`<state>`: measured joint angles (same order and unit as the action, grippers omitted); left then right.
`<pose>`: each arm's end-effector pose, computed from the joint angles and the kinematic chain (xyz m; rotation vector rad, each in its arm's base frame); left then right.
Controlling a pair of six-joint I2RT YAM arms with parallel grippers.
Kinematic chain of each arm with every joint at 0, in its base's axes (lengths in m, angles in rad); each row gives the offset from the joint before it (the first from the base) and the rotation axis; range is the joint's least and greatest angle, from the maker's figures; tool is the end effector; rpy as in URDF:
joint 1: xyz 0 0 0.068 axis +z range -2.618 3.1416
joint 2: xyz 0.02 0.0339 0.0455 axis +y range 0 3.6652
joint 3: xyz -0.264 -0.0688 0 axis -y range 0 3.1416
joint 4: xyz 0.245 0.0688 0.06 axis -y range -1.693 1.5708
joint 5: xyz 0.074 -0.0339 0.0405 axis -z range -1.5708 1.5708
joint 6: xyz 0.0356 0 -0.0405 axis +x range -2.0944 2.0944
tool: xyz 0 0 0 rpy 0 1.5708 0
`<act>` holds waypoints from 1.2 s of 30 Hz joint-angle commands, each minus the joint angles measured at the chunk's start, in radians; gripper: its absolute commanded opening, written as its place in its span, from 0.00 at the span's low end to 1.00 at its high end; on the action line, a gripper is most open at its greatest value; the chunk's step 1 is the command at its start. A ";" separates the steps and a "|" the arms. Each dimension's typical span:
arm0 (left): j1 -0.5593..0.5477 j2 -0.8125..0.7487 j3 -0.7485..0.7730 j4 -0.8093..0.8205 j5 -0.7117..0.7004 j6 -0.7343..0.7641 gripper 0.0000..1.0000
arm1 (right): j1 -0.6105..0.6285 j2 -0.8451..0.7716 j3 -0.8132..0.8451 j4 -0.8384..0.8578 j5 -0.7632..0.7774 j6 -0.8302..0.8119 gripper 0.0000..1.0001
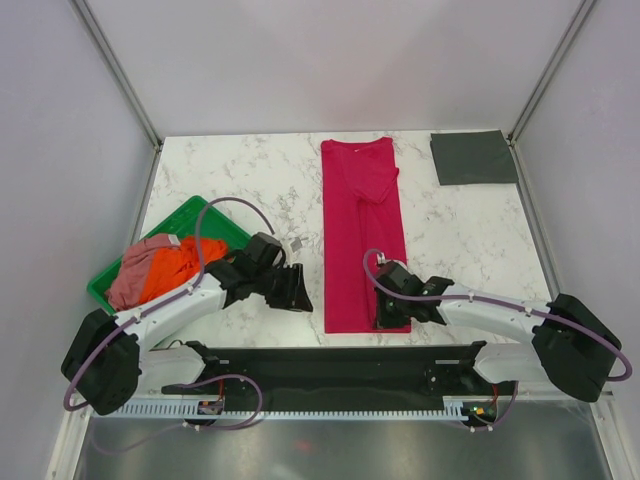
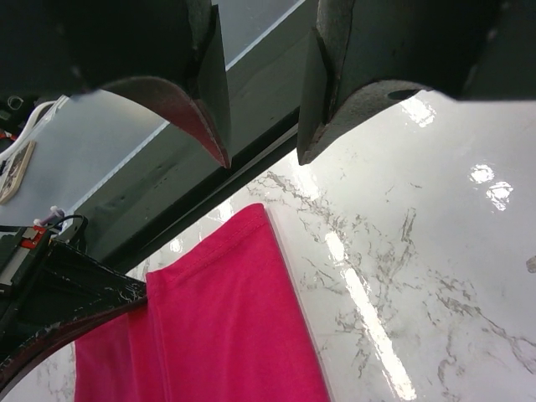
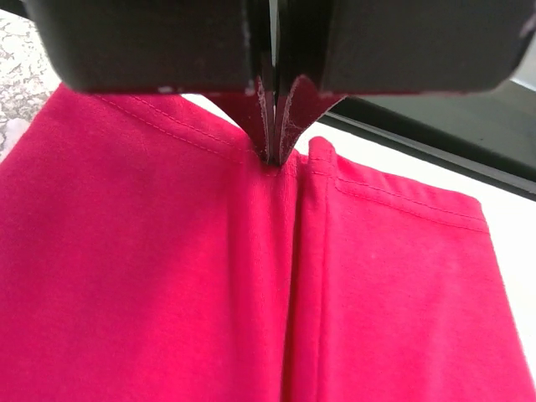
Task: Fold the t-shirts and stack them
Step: Fold the tshirt
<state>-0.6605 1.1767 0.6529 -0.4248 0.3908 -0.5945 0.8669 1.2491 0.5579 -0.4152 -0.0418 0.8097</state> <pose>0.1679 -0.1476 0.1998 0.2614 2.6993 -0.9445 0.1365 0.1630 0.1560 -0.0943 2.8114 0.5339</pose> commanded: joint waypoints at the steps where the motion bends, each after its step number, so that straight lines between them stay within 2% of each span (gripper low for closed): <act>1: -0.022 -0.012 0.001 0.008 -0.026 -0.025 0.45 | 0.020 -0.010 -0.013 0.038 0.033 0.035 0.00; 6: -0.047 -0.003 -0.004 0.008 -0.033 -0.027 0.46 | 0.041 -0.072 0.025 0.038 0.005 0.051 0.01; 7: -0.051 0.003 -0.006 0.008 -0.033 -0.028 0.46 | 0.041 -0.085 0.034 0.036 -0.003 0.057 0.06; 10: -0.083 0.017 -0.006 0.008 -0.059 -0.047 0.47 | 0.040 -0.119 0.086 -0.039 0.035 0.075 0.12; 11: -0.103 0.018 -0.006 0.008 -0.067 -0.053 0.47 | 0.040 -0.123 0.115 -0.074 0.113 0.083 0.14; 14: -0.145 0.032 -0.007 0.009 -0.111 -0.094 0.49 | 0.041 -0.132 0.140 -0.204 0.196 0.101 0.22; 20: -0.206 0.096 -0.001 0.012 -0.122 -0.102 0.50 | 0.024 -0.207 0.090 -0.312 0.287 0.167 0.34; 22: -0.212 0.118 -0.006 0.096 -0.171 -0.175 0.56 | 0.004 -0.232 0.062 -0.336 0.302 0.186 0.37; 26: -0.218 0.169 -0.018 0.156 -0.152 -0.215 0.57 | -0.032 -0.281 0.037 -0.375 0.318 0.192 0.40; 29: -0.225 0.198 -0.021 0.184 -0.152 -0.240 0.57 | -0.069 -0.300 0.016 -0.376 0.303 0.194 0.45; 36: -0.229 0.265 -0.026 0.212 -0.165 -0.254 0.57 | -0.141 -0.341 -0.022 -0.329 0.286 0.190 0.42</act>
<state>-0.8833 1.4189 0.6281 -0.2668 0.2588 -0.8089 0.7536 0.9398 0.5507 -0.7677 0.2375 0.9833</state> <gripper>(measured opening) 0.568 0.429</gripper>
